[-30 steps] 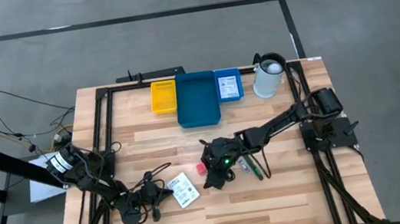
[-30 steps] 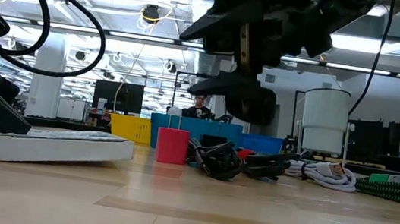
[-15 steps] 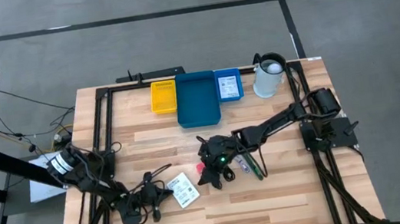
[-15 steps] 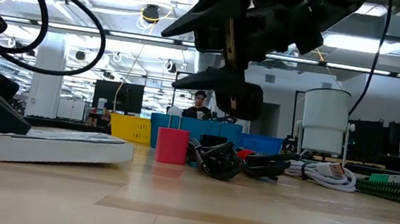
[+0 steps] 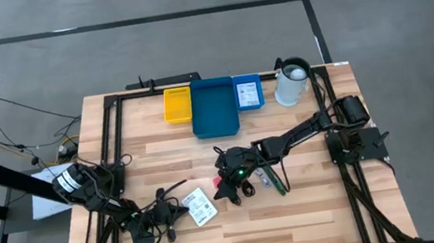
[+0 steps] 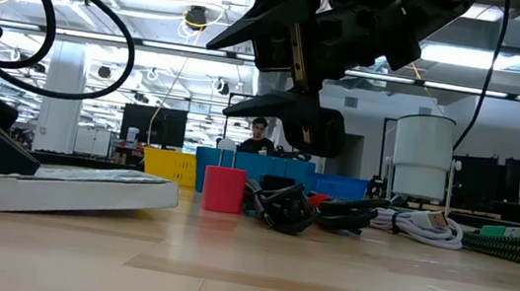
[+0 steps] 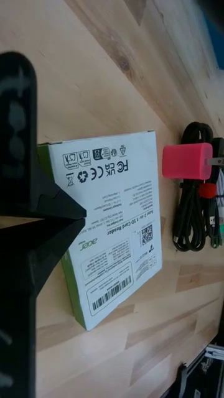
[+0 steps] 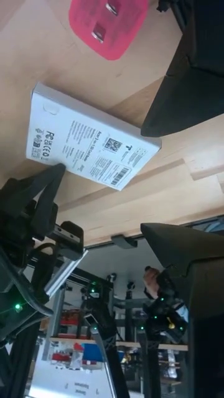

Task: Pick and place items into bin
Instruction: Put the white card reader box into the blue bin

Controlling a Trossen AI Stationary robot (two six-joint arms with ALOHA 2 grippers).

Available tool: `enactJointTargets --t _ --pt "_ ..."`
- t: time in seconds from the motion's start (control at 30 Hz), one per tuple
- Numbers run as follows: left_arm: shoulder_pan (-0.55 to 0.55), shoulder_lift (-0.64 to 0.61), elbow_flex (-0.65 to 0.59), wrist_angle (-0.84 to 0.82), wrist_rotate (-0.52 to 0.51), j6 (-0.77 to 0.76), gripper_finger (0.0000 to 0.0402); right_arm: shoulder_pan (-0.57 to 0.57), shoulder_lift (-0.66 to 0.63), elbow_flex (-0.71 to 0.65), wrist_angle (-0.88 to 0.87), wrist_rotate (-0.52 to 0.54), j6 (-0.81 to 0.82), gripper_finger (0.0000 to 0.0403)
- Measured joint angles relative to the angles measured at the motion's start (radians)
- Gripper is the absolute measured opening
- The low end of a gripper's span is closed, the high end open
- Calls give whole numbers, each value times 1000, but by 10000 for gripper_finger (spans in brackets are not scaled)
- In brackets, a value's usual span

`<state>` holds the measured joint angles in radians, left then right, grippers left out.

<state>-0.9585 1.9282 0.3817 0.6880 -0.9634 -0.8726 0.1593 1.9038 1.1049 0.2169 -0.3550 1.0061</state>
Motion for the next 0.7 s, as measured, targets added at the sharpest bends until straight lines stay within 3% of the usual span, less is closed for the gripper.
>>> enactJointTargets --t 0.7 --pt "-26 2 32 -68 38 -31 0 -12 114 74 42 -130 18 233"
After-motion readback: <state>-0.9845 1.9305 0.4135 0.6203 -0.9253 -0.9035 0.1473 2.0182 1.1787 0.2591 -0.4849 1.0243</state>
